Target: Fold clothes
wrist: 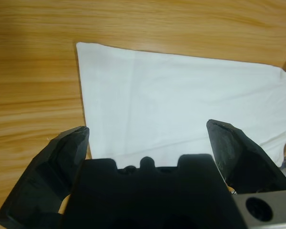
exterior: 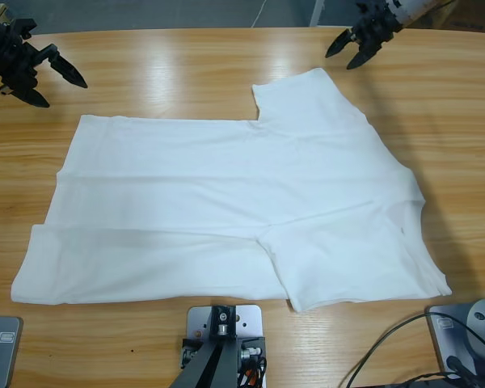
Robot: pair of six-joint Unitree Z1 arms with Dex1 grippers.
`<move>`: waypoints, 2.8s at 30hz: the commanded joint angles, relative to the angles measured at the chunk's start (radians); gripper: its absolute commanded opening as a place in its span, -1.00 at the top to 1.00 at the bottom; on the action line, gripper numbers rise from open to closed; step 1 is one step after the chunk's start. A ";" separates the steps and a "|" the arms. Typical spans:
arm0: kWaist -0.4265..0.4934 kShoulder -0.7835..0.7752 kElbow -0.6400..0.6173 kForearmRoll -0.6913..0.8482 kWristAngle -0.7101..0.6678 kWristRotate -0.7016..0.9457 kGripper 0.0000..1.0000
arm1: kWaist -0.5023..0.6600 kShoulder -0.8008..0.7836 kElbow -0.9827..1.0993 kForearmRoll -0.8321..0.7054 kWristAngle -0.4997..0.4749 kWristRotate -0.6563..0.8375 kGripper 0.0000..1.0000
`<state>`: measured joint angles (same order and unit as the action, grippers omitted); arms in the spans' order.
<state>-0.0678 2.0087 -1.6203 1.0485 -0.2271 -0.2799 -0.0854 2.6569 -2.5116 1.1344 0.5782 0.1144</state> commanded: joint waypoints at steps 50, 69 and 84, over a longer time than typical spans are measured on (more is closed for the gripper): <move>0.008 0.030 0.025 0.065 0.057 -0.005 -0.94 | 0.141 0.201 -0.274 0.158 -0.222 -0.011 1.00; 0.093 0.198 0.026 -0.088 -0.035 0.168 -0.95 | 0.151 0.163 -0.278 0.196 -0.186 -0.030 1.00; 0.077 0.297 0.016 -0.145 -0.075 0.179 -0.84 | 0.151 0.165 -0.280 0.208 -0.212 -0.033 1.00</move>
<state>0.0487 2.2247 -1.6195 0.9181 -0.3085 -0.0960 0.0523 2.7418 -2.6553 1.3167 0.3849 0.0925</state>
